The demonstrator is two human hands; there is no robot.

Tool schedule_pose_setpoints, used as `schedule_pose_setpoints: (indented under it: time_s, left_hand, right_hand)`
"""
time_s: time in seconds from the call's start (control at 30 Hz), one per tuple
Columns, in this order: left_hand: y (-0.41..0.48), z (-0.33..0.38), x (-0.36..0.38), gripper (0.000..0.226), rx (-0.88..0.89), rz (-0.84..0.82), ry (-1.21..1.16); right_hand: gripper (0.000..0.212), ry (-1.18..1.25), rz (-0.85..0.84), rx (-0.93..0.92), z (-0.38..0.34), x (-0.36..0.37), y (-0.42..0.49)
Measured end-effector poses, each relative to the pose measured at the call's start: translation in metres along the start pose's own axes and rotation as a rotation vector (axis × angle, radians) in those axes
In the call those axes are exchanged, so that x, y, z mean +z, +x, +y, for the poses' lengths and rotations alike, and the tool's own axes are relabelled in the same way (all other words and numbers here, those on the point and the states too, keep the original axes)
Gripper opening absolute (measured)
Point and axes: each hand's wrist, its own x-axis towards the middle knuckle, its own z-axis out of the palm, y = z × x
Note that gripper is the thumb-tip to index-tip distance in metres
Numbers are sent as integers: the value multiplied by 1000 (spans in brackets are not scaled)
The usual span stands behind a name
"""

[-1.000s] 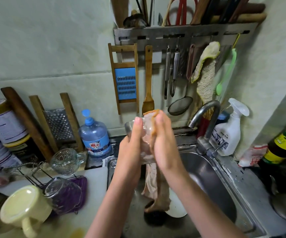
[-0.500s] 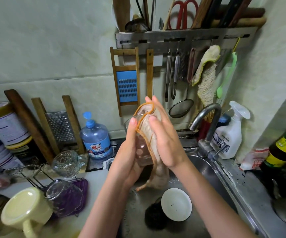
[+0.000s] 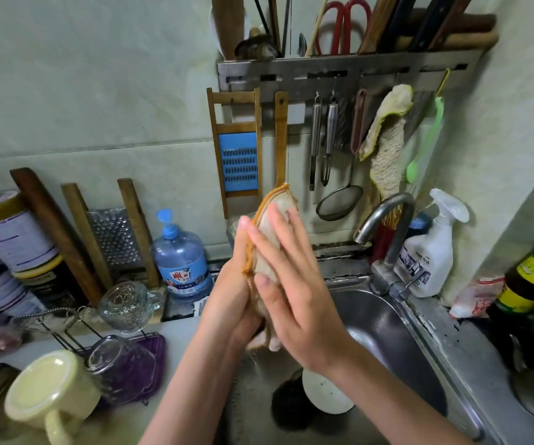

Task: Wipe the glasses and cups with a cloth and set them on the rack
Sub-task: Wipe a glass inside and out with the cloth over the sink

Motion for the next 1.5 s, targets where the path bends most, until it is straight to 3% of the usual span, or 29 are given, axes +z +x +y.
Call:
schedule_pose_setpoints:
  time_s: [0.1,0.2,0.27,0.37,0.47,0.6,0.73,0.83,0.93,1.0,1.1,1.2,1.3,1.4,1.5]
  left_hand:
    - [-1,3,9,60,21,-53,15]
    - [-5,6,12,67,51,-4,178]
    - [-7,3,8,69,94,26,304]
    - [-6,-5,1,78,141,131,510]
    - [-3,-12,-6,92,205,254,602]
    - [-7,-11,-3,64,384,412,622]
    - [-14,-12,14,69,420,341,640]
    - [-13,-12,15,76,424,259,577]
    - [-13,-8,9,64,321,148,461]
    - [-15,-6,4,67,187,75,376]
    - [-15,-7,-1,70,149,44,346]
    - [-10,-9,3,74,185,113,305]
    - [-3,-7,8,64,305,208,301]
    - [0,1,9,57,254,206,225]
    - [1,3,5,56,257,163,245]
  right_hand:
    - [48,303,135,229,7,-1,18]
    - [58,886,206,667,12,-5,37]
    - [60,1152,166,949,17,-10,42]
    - [62,1172,218,1064,24,-6,38]
    - [74,947,263,1034,15,4,29]
    - [55,590,291,833,0,3,25]
    - [55,476,464,686,-5,3,30]
    - [57,413,445,672,2,6,27]
    - [45,596,418,781,14,2,30]
    - [34,804,377,955,20,-5,35]
    - [50,1141,279,1086,19,-15,38]
    - [62,1208,198,972,9,-8,35]
    - [68,914,225,686,-4,11,22]
    - [67,538,165,482,-12,29,3]
    - [52,672,246,436,-9,23,7]
